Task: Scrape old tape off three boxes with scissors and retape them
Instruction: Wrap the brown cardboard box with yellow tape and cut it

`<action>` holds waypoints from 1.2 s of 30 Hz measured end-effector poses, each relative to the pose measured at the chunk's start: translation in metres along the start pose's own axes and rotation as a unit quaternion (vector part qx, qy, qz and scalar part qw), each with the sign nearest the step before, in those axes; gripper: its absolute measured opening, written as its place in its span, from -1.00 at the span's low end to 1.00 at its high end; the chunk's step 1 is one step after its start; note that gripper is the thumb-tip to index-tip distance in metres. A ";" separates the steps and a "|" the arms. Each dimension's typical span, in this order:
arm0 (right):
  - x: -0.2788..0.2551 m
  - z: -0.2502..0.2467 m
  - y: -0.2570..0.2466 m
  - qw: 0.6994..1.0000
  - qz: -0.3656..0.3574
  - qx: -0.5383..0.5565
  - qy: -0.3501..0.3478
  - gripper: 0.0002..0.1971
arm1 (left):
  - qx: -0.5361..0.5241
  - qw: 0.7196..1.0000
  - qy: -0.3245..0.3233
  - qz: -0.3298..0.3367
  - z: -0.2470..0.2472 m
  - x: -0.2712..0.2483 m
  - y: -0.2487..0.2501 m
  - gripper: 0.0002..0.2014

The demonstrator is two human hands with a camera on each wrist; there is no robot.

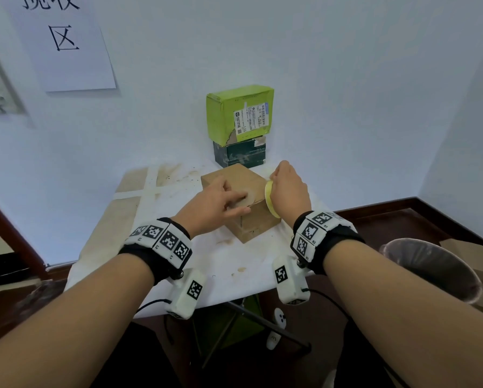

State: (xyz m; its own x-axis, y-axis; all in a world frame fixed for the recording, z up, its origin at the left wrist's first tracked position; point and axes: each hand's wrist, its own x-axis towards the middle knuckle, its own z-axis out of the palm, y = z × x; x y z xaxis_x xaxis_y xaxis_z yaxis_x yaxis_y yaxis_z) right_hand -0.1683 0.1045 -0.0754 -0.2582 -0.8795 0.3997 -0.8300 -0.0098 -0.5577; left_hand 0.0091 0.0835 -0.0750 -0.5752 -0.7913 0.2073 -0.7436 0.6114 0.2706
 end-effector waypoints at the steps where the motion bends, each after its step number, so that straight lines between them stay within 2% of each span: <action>1: 0.000 0.000 0.000 1.000 0.000 -0.003 0.000 -0.76 | 0.000 1.000 0.001 0.001 0.001 0.000 0.000 -0.53; 9: 0.001 -0.001 0.000 1.000 0.005 -0.003 -0.009 -0.73 | 0.005 1.000 -0.005 0.008 -0.004 0.002 0.000 -0.56; 14: 0.002 -0.001 0.001 1.000 -0.001 -0.010 -0.014 -0.73 | -0.029 0.997 0.065 -0.038 -0.015 0.007 -0.008 -0.59; 21: 0.003 -0.003 0.003 1.000 -0.012 -0.012 -0.019 -0.73 | 0.025 0.998 -0.042 -0.047 -0.012 0.006 -0.009 -0.54; 25: 0.003 -0.002 0.003 1.000 -0.016 -0.010 -0.021 -0.73 | 0.012 0.997 -0.042 -0.061 -0.010 0.002 -0.010 -0.54; 28: 0.004 -0.004 0.002 0.999 -0.006 0.021 -0.033 -0.75 | 0.048 0.996 -0.043 -0.063 -0.010 0.003 -0.007 -0.56; 32: 0.010 -0.011 0.005 0.994 0.020 0.095 -0.048 -0.84 | 0.121 0.989 -0.055 -0.065 -0.010 0.008 -0.003 -0.56; 36: 0.018 -0.032 0.013 0.978 0.080 0.194 -0.010 -0.92 | 0.117 0.989 -0.058 -0.076 -0.016 0.013 -0.005 -0.60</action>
State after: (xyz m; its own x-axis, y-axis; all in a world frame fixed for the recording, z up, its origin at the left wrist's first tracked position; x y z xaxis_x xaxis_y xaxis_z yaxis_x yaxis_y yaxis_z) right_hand -0.1994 0.1039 -0.0523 -0.3567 -0.8939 0.2716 -0.5288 -0.0465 -0.8475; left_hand 0.0103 0.0700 -0.0587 -0.4761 -0.8767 0.0686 -0.8750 0.4801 0.0625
